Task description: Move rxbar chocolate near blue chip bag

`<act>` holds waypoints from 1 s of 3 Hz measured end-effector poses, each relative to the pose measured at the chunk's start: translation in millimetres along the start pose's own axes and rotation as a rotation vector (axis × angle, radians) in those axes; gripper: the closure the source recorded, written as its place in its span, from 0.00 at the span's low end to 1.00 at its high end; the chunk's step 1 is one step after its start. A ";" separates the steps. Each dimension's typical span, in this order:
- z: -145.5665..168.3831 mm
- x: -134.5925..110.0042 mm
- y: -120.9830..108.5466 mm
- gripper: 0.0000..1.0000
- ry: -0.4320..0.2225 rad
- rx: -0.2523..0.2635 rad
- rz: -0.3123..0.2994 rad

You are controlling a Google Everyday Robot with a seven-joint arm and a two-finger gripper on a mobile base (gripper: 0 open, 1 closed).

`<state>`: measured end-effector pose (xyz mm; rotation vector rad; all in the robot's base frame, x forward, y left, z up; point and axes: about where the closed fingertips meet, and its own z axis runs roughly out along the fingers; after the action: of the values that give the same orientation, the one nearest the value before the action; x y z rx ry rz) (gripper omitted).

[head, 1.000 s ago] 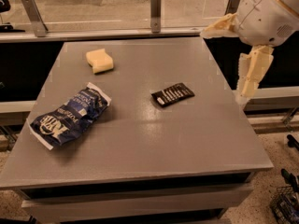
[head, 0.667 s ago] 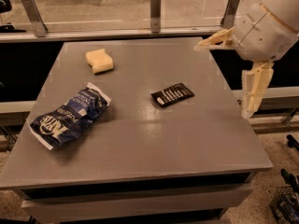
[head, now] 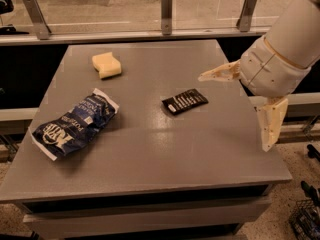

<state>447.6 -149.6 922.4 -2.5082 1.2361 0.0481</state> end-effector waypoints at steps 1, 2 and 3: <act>3.6 -0.6 0.2 0.00 -0.003 -0.004 -0.004; 3.2 -0.5 -0.1 0.00 -0.003 -0.003 -0.003; 12.1 -8.2 -2.3 0.00 0.065 -0.036 -0.067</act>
Offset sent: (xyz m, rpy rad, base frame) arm -0.0063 0.0014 -0.0081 -0.0522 -0.0369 0.0269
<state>445.8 -138.1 913.1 -2.5987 1.1852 -0.0281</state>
